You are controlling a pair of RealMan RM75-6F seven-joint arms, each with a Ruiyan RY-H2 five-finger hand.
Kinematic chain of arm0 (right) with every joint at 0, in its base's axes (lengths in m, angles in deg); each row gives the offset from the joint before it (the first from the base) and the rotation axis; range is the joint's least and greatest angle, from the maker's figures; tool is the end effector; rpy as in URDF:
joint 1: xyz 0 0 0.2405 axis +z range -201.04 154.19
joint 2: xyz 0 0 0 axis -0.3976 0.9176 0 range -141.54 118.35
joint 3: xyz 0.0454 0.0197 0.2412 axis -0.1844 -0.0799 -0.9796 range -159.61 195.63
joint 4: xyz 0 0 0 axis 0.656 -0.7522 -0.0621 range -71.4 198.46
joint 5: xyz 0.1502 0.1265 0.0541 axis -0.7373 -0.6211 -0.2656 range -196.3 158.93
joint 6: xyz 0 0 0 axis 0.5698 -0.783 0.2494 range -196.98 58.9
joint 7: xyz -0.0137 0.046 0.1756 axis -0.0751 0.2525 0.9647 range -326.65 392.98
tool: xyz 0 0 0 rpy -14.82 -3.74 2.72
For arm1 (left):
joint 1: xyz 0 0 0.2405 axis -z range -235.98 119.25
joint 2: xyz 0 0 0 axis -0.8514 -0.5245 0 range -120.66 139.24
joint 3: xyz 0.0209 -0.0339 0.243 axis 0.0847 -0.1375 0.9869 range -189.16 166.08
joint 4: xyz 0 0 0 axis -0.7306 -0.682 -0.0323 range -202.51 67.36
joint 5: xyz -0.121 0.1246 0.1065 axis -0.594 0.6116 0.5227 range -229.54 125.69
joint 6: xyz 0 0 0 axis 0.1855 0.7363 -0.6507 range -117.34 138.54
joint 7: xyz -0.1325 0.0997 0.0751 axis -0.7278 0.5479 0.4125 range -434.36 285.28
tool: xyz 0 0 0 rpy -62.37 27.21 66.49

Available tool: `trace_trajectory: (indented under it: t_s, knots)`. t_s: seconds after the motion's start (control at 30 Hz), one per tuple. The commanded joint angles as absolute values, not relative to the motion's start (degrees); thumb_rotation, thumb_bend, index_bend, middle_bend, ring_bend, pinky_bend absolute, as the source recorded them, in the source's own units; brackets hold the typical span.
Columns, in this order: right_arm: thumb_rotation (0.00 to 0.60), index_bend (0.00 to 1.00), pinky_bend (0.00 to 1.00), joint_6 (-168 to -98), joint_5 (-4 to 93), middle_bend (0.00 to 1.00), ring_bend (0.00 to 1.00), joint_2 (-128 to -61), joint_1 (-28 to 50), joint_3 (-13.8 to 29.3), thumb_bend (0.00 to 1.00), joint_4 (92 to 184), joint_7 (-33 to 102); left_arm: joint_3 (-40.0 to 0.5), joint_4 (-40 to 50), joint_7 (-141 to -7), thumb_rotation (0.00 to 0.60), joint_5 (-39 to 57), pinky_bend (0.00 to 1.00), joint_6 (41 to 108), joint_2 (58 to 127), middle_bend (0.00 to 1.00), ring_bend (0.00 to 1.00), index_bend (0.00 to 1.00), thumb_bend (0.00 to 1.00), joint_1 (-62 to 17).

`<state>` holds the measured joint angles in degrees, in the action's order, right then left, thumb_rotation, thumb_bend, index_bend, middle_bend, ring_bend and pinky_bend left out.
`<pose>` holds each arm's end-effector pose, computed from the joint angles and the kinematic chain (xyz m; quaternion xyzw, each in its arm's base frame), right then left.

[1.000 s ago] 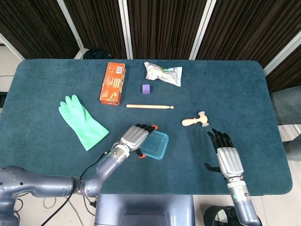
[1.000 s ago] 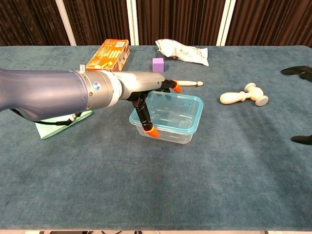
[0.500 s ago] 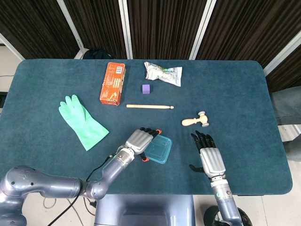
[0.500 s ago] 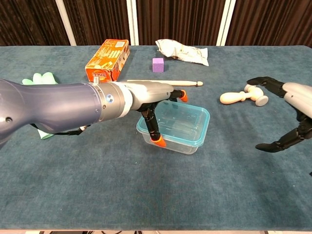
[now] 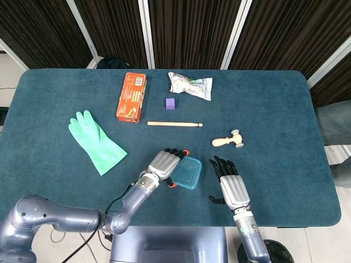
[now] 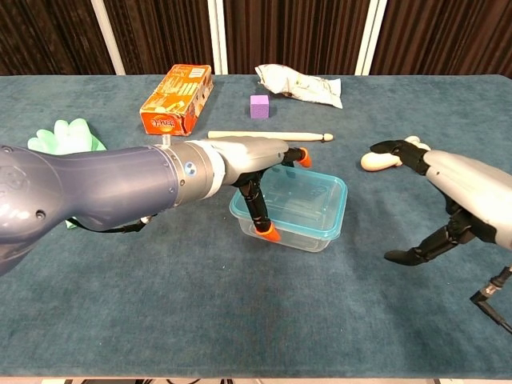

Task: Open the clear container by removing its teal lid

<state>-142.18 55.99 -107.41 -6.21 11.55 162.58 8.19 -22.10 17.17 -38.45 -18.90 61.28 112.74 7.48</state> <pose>-0.1575 -0.2543 -0.0237 0.6244 -0.4796 0.4284 0.4433 -0.0089 0.3417 -0.1306 -0.8092 -0.4033 -0.2998 0.3043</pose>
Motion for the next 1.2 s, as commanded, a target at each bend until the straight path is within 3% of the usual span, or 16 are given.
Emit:
trace_trajectory:
  t_s: [0.03,0.57,1.2]
  knots:
    - [0.600,0.00,0.00,-142.2,55.3,0.00,0.00,-108.2,-6.1,11.4,0.19,162.4,7.8,-22.1,17.1,-38.5,0.600,-18.9,0.33,61.3,112.8,0.23,0.16,0.11,0.10,7.5]
    - [0.600,0.00,0.00,-143.9,52.0,0.00,0.00,-114.5,-4.4,8.0,0.19,161.3,4.8,-22.4,17.7,-38.3,0.600,-18.9,0.33,62.0,112.9,0.23,0.16,0.11,0.10,7.8]
    - [0.600,0.00,0.00,-144.9,48.8,0.00,0.00,-117.4,-3.7,7.5,0.19,162.1,2.2,-22.6,17.7,-38.9,0.600,-18.2,0.34,62.4,113.6,0.23,0.17,0.11,0.11,7.7]
